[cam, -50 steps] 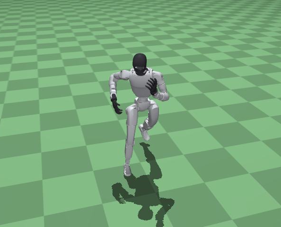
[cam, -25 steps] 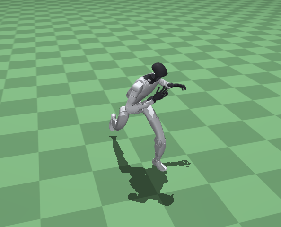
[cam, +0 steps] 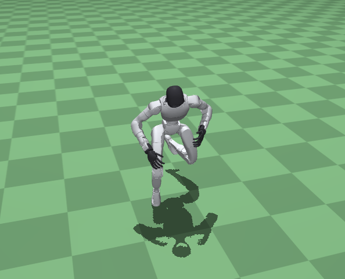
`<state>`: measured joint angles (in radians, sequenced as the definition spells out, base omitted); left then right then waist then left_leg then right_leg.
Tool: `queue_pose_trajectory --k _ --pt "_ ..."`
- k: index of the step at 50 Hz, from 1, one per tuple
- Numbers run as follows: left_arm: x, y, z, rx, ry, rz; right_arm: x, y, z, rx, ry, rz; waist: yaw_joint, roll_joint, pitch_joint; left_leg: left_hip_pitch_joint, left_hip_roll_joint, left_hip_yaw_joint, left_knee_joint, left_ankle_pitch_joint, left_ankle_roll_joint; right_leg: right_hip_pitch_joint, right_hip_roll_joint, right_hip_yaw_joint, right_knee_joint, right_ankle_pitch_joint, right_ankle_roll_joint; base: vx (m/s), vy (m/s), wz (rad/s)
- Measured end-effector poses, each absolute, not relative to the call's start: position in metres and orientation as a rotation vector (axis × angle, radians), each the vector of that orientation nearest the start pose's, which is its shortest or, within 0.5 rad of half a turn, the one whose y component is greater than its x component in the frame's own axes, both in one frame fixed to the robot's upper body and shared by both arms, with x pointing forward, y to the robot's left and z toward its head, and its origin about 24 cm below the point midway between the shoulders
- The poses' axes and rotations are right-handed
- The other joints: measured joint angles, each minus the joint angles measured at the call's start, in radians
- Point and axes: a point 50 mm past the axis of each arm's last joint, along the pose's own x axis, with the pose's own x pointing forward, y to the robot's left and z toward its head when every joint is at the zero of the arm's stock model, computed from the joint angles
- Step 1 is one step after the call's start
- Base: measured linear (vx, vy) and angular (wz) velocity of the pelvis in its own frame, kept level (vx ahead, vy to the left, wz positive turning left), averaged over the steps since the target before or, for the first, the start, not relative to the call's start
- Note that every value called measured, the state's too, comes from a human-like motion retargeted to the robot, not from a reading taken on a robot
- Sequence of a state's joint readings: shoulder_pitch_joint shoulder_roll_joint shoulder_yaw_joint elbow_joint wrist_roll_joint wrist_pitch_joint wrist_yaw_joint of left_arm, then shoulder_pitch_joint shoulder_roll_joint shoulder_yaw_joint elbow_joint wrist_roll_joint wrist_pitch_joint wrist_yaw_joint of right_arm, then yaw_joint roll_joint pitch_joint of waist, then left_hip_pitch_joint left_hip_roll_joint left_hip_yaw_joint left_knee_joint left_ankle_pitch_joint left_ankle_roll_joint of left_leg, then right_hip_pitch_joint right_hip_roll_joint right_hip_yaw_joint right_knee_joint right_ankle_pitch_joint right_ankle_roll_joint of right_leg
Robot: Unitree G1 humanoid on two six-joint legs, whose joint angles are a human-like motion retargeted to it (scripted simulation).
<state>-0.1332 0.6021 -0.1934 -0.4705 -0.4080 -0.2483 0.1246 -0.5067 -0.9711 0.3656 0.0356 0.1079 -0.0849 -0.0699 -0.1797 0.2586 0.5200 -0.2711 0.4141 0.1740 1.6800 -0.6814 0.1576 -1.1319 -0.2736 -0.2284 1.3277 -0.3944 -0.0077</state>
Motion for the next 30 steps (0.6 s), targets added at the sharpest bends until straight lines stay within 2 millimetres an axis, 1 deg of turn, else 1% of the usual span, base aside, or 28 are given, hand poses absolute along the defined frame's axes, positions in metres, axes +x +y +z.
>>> queue_pose_trajectory --k 1,2,3,4,5,6,7,8,9,10,12,13,15,16,17,18,19,20,21,22,23,24,25,26,27,28,29,30 --pt "0.232 0.177 0.172 0.097 -0.612 -0.161 0.329 -0.21 0.211 -0.929 -0.499 0.041 0.048 -0.006 0.0 -0.133 -0.058 0.02 0.089 -0.018 0.022 0.011 0.029 0.024 0.02 -0.005 -0.033 1.64 -0.23 -1.88" --pt "0.229 0.196 0.15 0.13 -0.517 -0.011 0.339 -0.195 0.225 -0.898 -0.594 -0.068 0.092 -0.016 0.0 -0.267 -0.12 0.039 0.154 -0.024 0.035 0.028 0.053 0.05 0.038 -0.005 -0.06 1.65 -0.13 -1.5" --pt "0.223 0.216 0.126 0.161 -0.402 0.117 0.342 -0.177 0.235 -0.764 -0.669 -0.105 0.128 -0.032 0.0 -0.402 -0.19 0.054 0.171 -0.005 0.031 0.058 0.063 0.082 0.052 0.005 -0.076 1.7 -0.07 -1.08" --pt "0.214 0.233 0.105 0.204 -0.275 0.206 0.34 -0.156 0.239 -0.574 -0.701 -0.06 0.159 -0.049 0.0 -0.518 -0.239 0.071 0.146 0.016 0.029 0.107 0.068 0.109 0.054 0.026 -0.079 1.75 -0.02 -0.69" --pt "0.203 0.25 0.084 0.251 -0.142 0.273 0.335 -0.136 0.241 -0.356 -0.714 0.023 0.187 -0.065 0.0 -0.624 -0.277 0.087 0.102 0.038 0.027 0.166 0.069 0.134 0.05 0.052 -0.076 1.81 0.0 -0.43" --pt "0.192 0.264 0.068 0.316 -0.018 0.284 0.33 -0.115 0.231 -0.161 -0.67 0.153 0.211 -0.085 0.0 -0.691 -0.292 0.102 0.011 0.057 0.037 0.245 0.069 0.151 0.028 0.091 -0.064 1.85 0.02 -0.29" --pt "0.18 0.278 0.053 0.379 0.102 0.281 0.324 -0.096 0.221 -0.004 -0.624 0.276 0.234 -0.106 0.0 -0.746 -0.302 0.118 -0.093 0.082 0.049 0.327 0.07 0.167 0.002 0.131 -0.051 1.9 0.03 -0.2" --pt "0.169 0.29 0.041 0.442 0.21 0.25 0.317 -0.078 0.208 0.074 -0.571 0.391 0.255 -0.127 0.0 -0.774 -0.302 0.139 -0.222 0.116 0.062 0.417 0.071 0.18 -0.031 0.171 -0.036 1.94 0.03 -0.27" --pt "0.158 0.301 0.031 0.493 0.307 0.21 0.311 -0.062 0.197 0.062 -0.535 0.492 0.279 -0.15 0.0 -0.77 -0.289 0.177 -0.38 0.16 0.067 0.511 0.078 0.197 -0.07 0.211 -0.015 1.99 0.04 -0.39" --pt "0.147 0.311 0.022 0.535 0.401 0.167 0.304 -0.049 0.185 0.006 -0.506 0.589 0.306 -0.175 0.0 -0.751 -0.271 0.224 -0.55 0.209 0.068 0.607 0.086 0.217 -0.112 0.249 0.007 2.05 0.05 -0.86" --pt "0.127 0.329 0.008 0.509 0.544 0.145 0.293 -0.031 0.169 -0.235 -0.493 0.749 0.402 -0.225 0.0 -0.638 -0.236 0.336 -0.981 0.286 -0.004 0.79 0.135 0.307 -0.204 0.328 0.07 2.15 0.12 -1.75" --pt "0.115 0.339 0.001 0.449 0.6 0.181 0.286 -0.023 0.163 -0.328 -0.49 0.816 0.464 -0.25 0.0 -0.567 -0.227 0.367 -1.213 0.308 -0.069 0.88 0.169 0.375 -0.244 0.37 0.106 2.24 0.25 -2.54" --pt "0.088 0.356 -0.013 0.243 0.662 0.355 0.271 -0.007 0.155 -0.397 -0.503 0.912 0.575 -0.301 0.0 -0.445 -0.19 0.367 -1.562 0.314 -0.193 1.045 0.211 0.507 -0.288 0.421 0.162 2.25 0.45 -2.76" --pt "0.074 0.363 -0.022 0.084 0.652 0.496 0.261 0.004 0.157 -0.373 -0.531 0.955 0.599 -0.335 0.0 -0.4 -0.165 0.374 -1.626 0.351 -0.21 1.085 0.182 0.523 -0.266 0.387 0.151 2.13 0.63 -2.31" --pt "0.061 0.368 -0.032 -0.084 0.628 0.647 0.252 0.014 0.16 -0.342 -0.562 1.002 0.609 -0.371 -0.001 -0.364 -0.141 0.387 -1.651 0.414 -0.211 1.109 0.14 0.521 -0.228 0.34 0.127 1.97 0.69 -1.68" --pt "0.049 0.369 -0.045 -0.272 0.585 0.812 0.241 0.025 0.168 -0.298 -0.599 1.062 0.592 -0.41 -0.004 -0.349 -0.12 0.414 -1.6 0.528 -0.178 1.099 0.073 0.483 -0.159 0.268 0.077 1.82 0.72 -0.91" --pt "0.041 0.368 -0.057 -0.434 0.54 0.978 0.232 0.033 0.176 -0.237 -0.625 1.117 0.553 -0.451 -0.005 -0.375 -0.108 0.413 -1.45 0.583 -0.128 1.078 -0.014 0.433 -0.079 0.196 0.026 1.68 0.72 -0.09" --pt "0.035 0.366 -0.071 -0.584 0.501 1.148 0.223 0.04 0.184 -0.168 -0.641 1.172 0.502 -0.493 -0.005 -0.421 -0.101 0.398 -1.25 0.607 -0.07 1.052 -0.11 0.376 0.006 0.124 -0.025 1.58 0.72 0.65" --pt "0.037 0.368 -0.08 -0.628 0.503 1.303 0.219 0.044 0.186 -0.072 -0.619 1.181 0.454 -0.515 -0.002 -0.488 -0.086 0.367 -0.997 0.496 -0.059 1.024 -0.172 0.338 0.095 0.032 -0.046 1.48 0.69 1.12" --pt "0.047 0.369 -0.087 -0.646 0.529 1.427 0.217 0.048 0.186 0.01 -0.584 1.166 0.408 -0.528 0.0 -0.538 -0.086 0.336 -0.8 0.401 -0.044 0.986 -0.213 0.305 0.177 -0.059 -0.068 1.3 0.66 1.59" --pt "0.071 0.371 -0.088 -0.604 0.582 1.487 0.221 0.052 0.179 0.067 -0.535 1.104 0.366 -0.52 0.0 -0.555 -0.117 0.308 -0.716 0.337 -0.021 0.929 -0.211 0.278 0.244 -0.147 -0.09 1.12 0.6 1.93" --pt "0.107 0.369 -0.084 -0.536 0.63 1.444 0.229 0.051 0.169 0.062 -0.494 1.007 0.336 -0.501 0.0 -0.56 -0.152 0.282 -0.663 0.297 -0.001 0.861 -0.186 0.26 0.288 -0.211 -0.11 1.0 0.52 2.19" --pt "0.148 0.364 -0.074 -0.445 0.662 1.356 0.24 0.046 0.156 0.025 -0.463 0.894 0.312 -0.475 0.0 -0.56 -0.188 0.257 -0.625 0.267 0.016 0.788 -0.15 0.245 0.319 -0.262 -0.128 0.95 0.42 2.29" --pt "0.199 0.346 -0.056 -0.365 0.601 1.118 0.252 0.034 0.148 -0.061 -0.455 0.817 0.287 -0.441 0.0 -0.55 -0.224 0.231 -0.611 0.253 0.023 0.71 -0.095 0.242 0.301 -0.279 -0.131 0.91 0.35 2.36" --pt "0.246 0.324 -0.031 -0.267 0.499 0.864 0.264 0.019 0.143 -0.135 -0.455 0.753 0.26 -0.405 0.0 -0.537 -0.26 0.205 -0.602 0.242 0.021 0.637 -0.04 0.24 0.264 -0.284 -0.128 0.86 0.29 2.44" --pt "0.286 0.294 0.004 -0.143 0.335 0.562 0.274 -0.001 0.144 -0.189 -0.466 0.719 0.228 -0.367 0.0 -0.516 -0.293 0.176 -0.604 0.242 0.002 0.574 0.016 0.242 0.189 -0.267 -0.112 0.84 0.25 2.51" --pt "0.313 0.266 0.048 0.027 0.137 0.314 0.28 -0.02 0.146 -0.204 -0.472 0.693 0.19 -0.336 0.0 -0.486 -0.327 0.142 -0.615 0.25 -0.023 0.532 0.06 0.246 0.079 -0.224 -0.094 0.83 0.2 2.57" --pt "0.326 0.235 0.093 0.219 -0.076 0.093 0.284 -0.039 0.149 -0.202 -0.479 0.672 0.15 -0.309 0.0 -0.453 -0.362 0.105 -0.631 0.262 -0.051 0.5 0.099 0.25 -0.048 -0.168 -0.074 0.82 0.15 2.65"
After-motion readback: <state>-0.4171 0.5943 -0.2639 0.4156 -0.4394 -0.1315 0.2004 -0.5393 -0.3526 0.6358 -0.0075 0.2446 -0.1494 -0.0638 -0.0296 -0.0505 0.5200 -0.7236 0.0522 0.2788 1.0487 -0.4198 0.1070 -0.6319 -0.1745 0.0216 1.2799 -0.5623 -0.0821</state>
